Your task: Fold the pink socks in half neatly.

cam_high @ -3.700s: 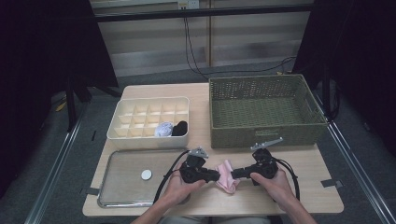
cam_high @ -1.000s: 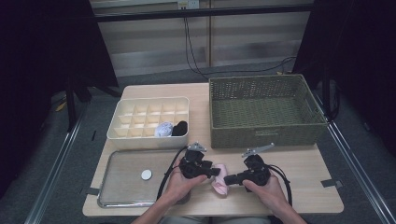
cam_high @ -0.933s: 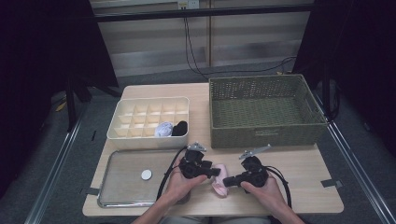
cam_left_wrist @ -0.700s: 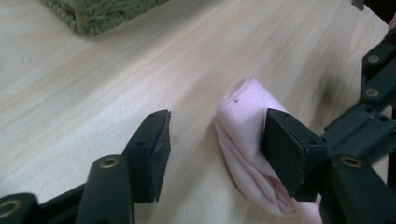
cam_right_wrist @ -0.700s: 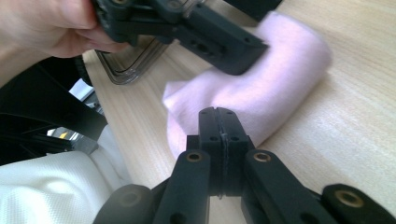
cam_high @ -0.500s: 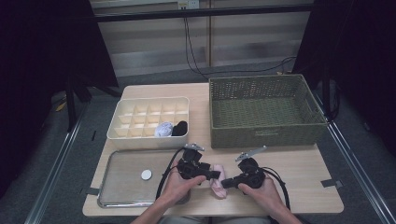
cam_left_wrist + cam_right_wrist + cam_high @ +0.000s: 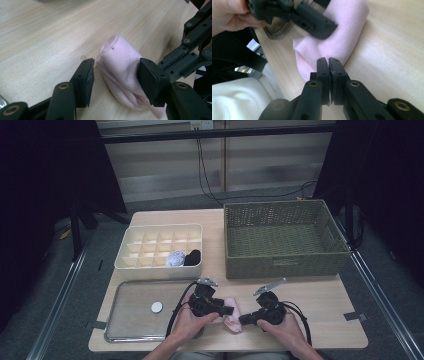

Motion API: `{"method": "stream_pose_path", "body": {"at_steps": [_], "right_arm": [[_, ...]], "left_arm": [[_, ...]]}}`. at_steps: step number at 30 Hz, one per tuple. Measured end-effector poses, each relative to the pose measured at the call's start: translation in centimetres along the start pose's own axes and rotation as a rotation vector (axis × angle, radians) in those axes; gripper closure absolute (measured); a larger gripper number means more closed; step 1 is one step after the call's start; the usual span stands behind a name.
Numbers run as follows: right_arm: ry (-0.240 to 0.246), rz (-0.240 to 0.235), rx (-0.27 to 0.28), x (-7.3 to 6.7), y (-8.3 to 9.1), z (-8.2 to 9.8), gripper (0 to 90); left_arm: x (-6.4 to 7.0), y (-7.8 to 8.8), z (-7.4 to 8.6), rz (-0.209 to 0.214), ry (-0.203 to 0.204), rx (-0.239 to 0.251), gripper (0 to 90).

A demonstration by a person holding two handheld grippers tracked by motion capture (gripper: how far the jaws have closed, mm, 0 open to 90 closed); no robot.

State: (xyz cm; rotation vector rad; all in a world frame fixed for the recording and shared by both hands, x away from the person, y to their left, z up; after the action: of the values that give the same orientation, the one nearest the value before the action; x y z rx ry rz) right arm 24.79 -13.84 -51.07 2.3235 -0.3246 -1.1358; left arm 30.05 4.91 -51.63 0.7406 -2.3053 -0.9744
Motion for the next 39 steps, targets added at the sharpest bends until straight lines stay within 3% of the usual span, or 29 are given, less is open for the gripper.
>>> {"method": "stream_pose_path", "body": {"at_steps": [3,4,10,13,14,15,18,26,30,36,39], "right_arm": [[0.002,0.000,-0.004,0.1,-0.3,0.3,87.9],[0.003,0.006,-0.009,0.1,-0.4,0.2,88.4],[0.012,0.027,-0.007,0.1,-0.5,0.3,90.0],[0.019,0.032,0.001,0.2,-0.5,0.2,90.0],[0.018,0.033,0.007,0.3,-0.5,0.2,90.0],[0.014,0.034,0.007,0.3,-0.4,0.2,90.0],[0.022,0.031,0.017,0.5,-0.3,0.1,88.7],[0.050,0.013,0.049,0.5,0.4,-0.1,75.0],[0.061,0.028,0.080,0.4,1.1,-0.3,70.0],[0.061,0.038,0.120,0.5,2.2,-0.4,67.2],[0.055,0.047,0.134,0.6,2.6,-0.4,60.8]], "left_arm": [[0.1,-0.1,0.1,0.031,0.002,0.001,49.0],[0.1,-0.1,0.1,0.022,0.007,0.000,49.5],[0.1,-0.3,0.3,0.099,0.034,-0.003,51.8],[0.2,-0.5,0.3,0.144,0.039,-0.012,57.5],[0.2,-0.4,0.3,0.153,0.030,-0.003,63.6],[0.4,-0.3,0.3,0.147,0.012,-0.002,68.5],[0.5,-0.2,0.0,0.133,-0.016,-0.004,71.3],[-0.2,0.2,-0.5,0.110,0.006,0.012,71.9],[-0.6,0.9,-0.9,0.063,0.001,0.052,71.9],[-1.1,1.9,-1.4,0.054,0.000,0.081,71.9],[-1.5,2.4,-1.4,0.058,0.004,0.092,71.8]]}}
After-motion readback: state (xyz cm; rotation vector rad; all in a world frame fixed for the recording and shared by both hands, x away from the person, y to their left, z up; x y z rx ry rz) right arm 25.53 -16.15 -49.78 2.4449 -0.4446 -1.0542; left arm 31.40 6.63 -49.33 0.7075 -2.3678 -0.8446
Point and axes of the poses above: each handheld gripper's, and its own axes: y roughly backward along the jaws, z roughly out of its underside, x roughly to its right, the point moved 3 cm from there along -y, roughly forward along the jaws, and after that the axes turned 14 degrees about -z, right-handed, at the moved point
